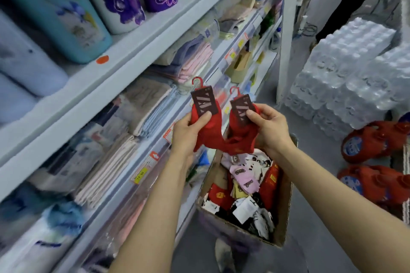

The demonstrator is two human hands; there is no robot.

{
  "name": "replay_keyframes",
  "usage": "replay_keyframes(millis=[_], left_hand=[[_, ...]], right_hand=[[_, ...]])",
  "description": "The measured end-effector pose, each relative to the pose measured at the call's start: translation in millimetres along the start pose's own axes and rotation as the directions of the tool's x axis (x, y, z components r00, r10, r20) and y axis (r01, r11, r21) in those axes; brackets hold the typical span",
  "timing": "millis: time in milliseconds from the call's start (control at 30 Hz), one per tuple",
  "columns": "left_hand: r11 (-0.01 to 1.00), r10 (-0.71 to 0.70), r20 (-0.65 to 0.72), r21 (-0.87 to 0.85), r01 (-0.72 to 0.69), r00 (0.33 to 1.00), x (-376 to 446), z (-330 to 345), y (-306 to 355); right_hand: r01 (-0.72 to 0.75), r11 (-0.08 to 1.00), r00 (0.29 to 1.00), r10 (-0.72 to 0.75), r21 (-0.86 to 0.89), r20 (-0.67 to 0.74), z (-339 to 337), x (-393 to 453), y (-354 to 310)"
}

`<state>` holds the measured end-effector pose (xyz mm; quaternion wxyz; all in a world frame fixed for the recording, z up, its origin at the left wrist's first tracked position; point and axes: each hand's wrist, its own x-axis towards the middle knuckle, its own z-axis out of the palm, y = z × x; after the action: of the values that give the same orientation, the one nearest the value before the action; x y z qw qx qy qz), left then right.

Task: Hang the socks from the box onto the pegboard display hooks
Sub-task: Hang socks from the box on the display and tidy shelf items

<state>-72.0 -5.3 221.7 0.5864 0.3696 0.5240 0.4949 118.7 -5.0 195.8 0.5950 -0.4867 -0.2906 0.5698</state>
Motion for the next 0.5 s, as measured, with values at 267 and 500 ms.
replay_keyframes(millis=[267, 500], left_hand=[[0.988, 0.132, -0.275, -0.035, -0.147, 0.952, -95, -20, 22], [0.971, 0.216, -0.475, 0.014, -0.238, 0.853, -181, -61, 41]], right_hand=[[-0.061, 0.998, 0.957, 0.056, 0.009, 0.285, 15, -47, -20], [-0.005, 0.996, 0.859, 0.047, -0.084, 0.510, 54, -91, -27]])
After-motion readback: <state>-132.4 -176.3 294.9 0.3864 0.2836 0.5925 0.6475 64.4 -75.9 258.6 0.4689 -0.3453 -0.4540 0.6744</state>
